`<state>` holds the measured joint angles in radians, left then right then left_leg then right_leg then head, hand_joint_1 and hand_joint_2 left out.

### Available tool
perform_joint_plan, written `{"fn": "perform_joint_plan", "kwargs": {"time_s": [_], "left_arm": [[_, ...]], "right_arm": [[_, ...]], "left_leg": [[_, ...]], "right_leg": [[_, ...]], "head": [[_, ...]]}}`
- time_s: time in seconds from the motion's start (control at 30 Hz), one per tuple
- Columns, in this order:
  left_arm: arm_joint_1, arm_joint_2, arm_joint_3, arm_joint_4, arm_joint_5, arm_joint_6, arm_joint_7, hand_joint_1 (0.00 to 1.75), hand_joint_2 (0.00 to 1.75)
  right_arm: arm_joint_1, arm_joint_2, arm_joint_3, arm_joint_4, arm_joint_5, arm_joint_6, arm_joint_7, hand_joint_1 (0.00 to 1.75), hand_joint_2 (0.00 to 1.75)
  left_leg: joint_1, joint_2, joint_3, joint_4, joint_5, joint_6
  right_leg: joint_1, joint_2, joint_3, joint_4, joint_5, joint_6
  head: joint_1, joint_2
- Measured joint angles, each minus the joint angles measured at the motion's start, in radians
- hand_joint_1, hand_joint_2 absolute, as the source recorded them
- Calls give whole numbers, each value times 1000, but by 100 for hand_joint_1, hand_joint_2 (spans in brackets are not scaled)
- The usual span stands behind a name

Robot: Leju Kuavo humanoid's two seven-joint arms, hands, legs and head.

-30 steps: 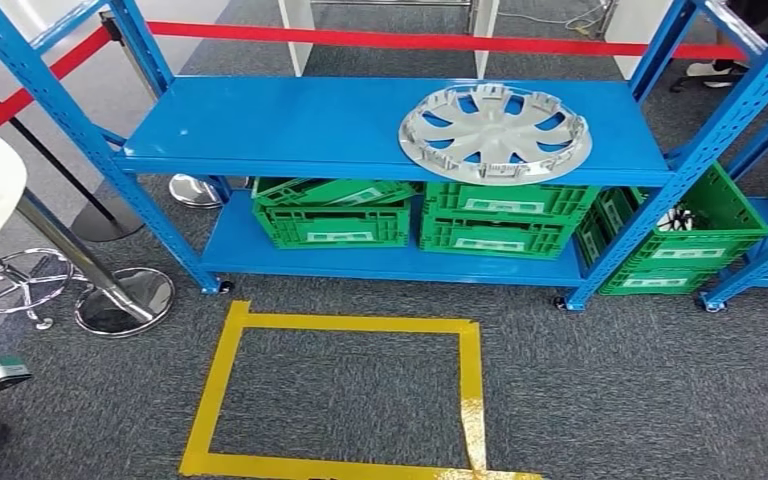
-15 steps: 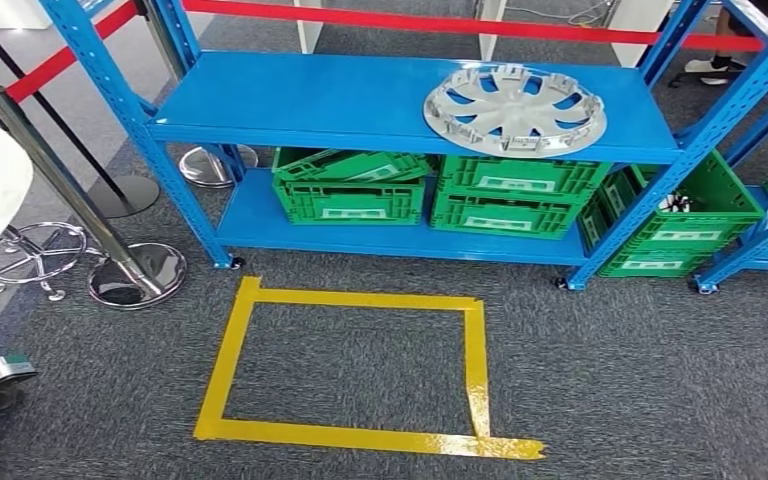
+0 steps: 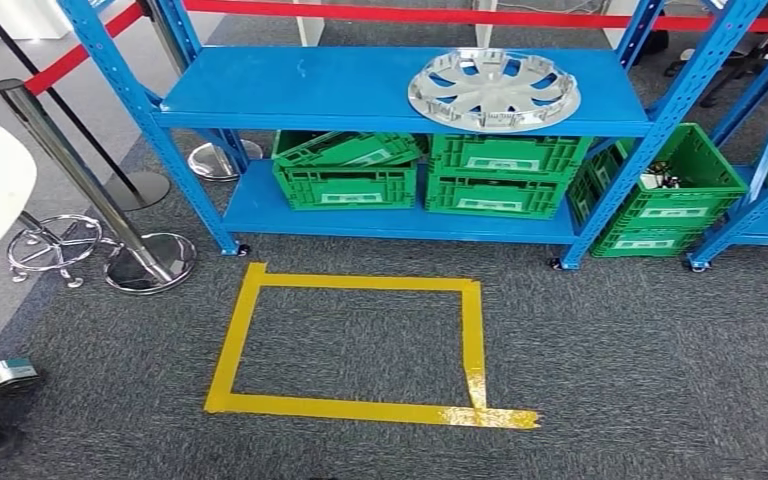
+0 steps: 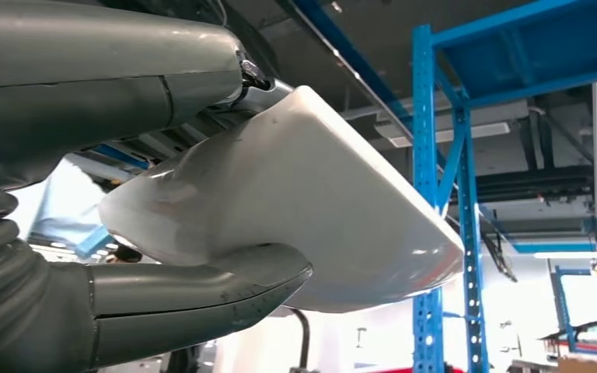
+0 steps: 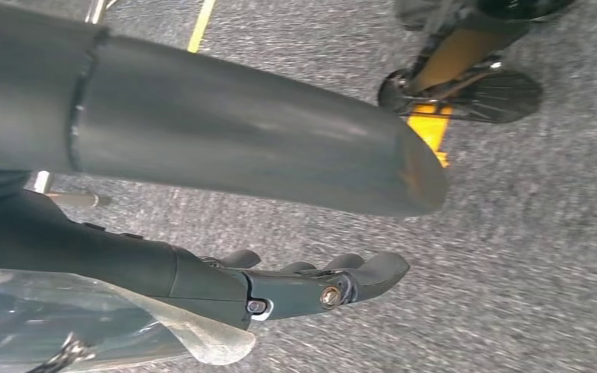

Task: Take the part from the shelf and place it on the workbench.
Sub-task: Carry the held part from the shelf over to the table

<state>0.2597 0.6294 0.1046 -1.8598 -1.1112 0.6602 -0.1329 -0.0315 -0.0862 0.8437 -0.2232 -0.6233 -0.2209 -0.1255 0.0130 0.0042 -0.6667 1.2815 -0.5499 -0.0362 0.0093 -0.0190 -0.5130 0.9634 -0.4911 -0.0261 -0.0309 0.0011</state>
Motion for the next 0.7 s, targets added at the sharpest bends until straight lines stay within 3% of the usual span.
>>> {"fn": "perform_joint_plan", "kwargs": {"time_s": [0.07, 0.13, 0.17, 0.23, 0.27, 0.33, 0.4, 0.43, 0.47, 0.5, 0.53, 0.57, 0.6, 0.67, 0.7], "left_arm": [[-1, 0, -1, 0, 0, 0, -1, 175, 175], [-3, 0, -2, 0, -2, 1, -2, 175, 175], [-4, 0, -4, 0, -3, 1, -2, 175, 175], [-5, 0, -8, 0, -5, 2, -2, 175, 175], [-7, 0, -11, 0, -6, 2, -2, 175, 175], [-8, -1, -15, 0, -7, 2, -2, 175, 175], [-10, -1, -18, 0, -8, 2, -2, 175, 175], [-10, -1, -20, 0, -8, 2, -2, 175, 175], [-10, -2, -22, 0, -8, 1, -2, 175, 175], [-10, -4, -24, 0, -8, 0, -2, 175, 175], [-10, -5, -27, 0, -8, -1, -2, 175, 175], [-11, -5, -29, 0, -8, -2, -2, 175, 175], [-12, -5, -30, 0, -8, -3, -1, 175, 175], [-15, -5, -31, 0, -8, -4, 0, 175, 175], [-16, -5, -32, 0, -8, -4, 0, 175, 175]], "right_arm": [[0, 0, 0, 0, 0, 0, 0, 0, 0], [-1, 0, 0, 0, 0, 0, 0, 0, 0], [-1, 0, 0, 0, 0, 0, 0, 0, 0], [0, 0, 0, 0, 0, 1, 0, 0, 0], [2, 0, 0, 0, 0, 1, 0, 0, 0], [5, 1, 0, 0, 0, 2, 0, 0, 0], [3, 1, 0, 0, 0, 2, 0, 0, 0], [3, 1, 0, 0, 0, 2, 0, 0, 0], [3, 1, 0, 0, 0, 2, 0, 0, 0], [3, 1, 0, 0, 0, 2, 0, 0, 0], [2, 1, 0, 0, 1, 2, 0, 0, 0], [1, 1, 0, 0, 1, 2, 0, 0, 0], [0, 1, 0, 0, 1, 2, 0, 0, 0], [-2, 1, 0, 0, 2, 2, 0, 0, 0], [-2, 1, 0, 0, 3, 2, 0, 0, 0]], "left_leg": [[2, -1, 86, -106, 41, 1], [0, -3, 166, -233, 33, 9], [-2, -4, 181, -267, 23, 15], [-4, -2, 174, -281, 27, 31], [-3, 0, 165, -283, 35, 39], [0, 4, 142, -287, 56, 55], [-1, 5, 114, -286, 78, 60], [-2, 5, 99, -285, 90, 60], [-2, 5, 84, -285, 102, 60], [-2, 5, 69, -284, 113, 58], [-2, 5, 56, -283, 124, 56], [-2, 5, 45, -283, 134, 53], [-3, 5, 35, -281, 144, 49], [-4, 6, 23, -281, 165, 40], [-4, 6, 20, -283, 176, 35]], "right_leg": [[-1, 0, -36, 23, 11, 5], [1, 1, -63, 43, 19, 14], [2, 1, -73, 49, 26, 19], [2, 3, -86, 52, 38, 30], [0, 5, -94, 58, 30, 36], [-2, 12, -121, 114, -37, 46], [-4, 15, -154, 232, -132, 52], [-5, 15, -162, 290, -156, 54], [-5, 15, -159, 325, -157, 55], [-5, 16, -142, 329, -134, 55], [-5, 16, -108, 298, -100, 54], [-5, 16, -60, 237, -70, 52], [-4, 17, -3, 156, -57, 49], [-2, 19, 79, 23, -68, 45], [0, 20, 94, -8, -77, 42]], "head": [[0, 0], [0, 0], [0, 0], [1, 0], [1, 0], [3, 0], [5, 0], [5, 0], [5, 0], [5, 0], [5, 0], [5, 0], [5, 0], [4, 0], [4, 0]]}}
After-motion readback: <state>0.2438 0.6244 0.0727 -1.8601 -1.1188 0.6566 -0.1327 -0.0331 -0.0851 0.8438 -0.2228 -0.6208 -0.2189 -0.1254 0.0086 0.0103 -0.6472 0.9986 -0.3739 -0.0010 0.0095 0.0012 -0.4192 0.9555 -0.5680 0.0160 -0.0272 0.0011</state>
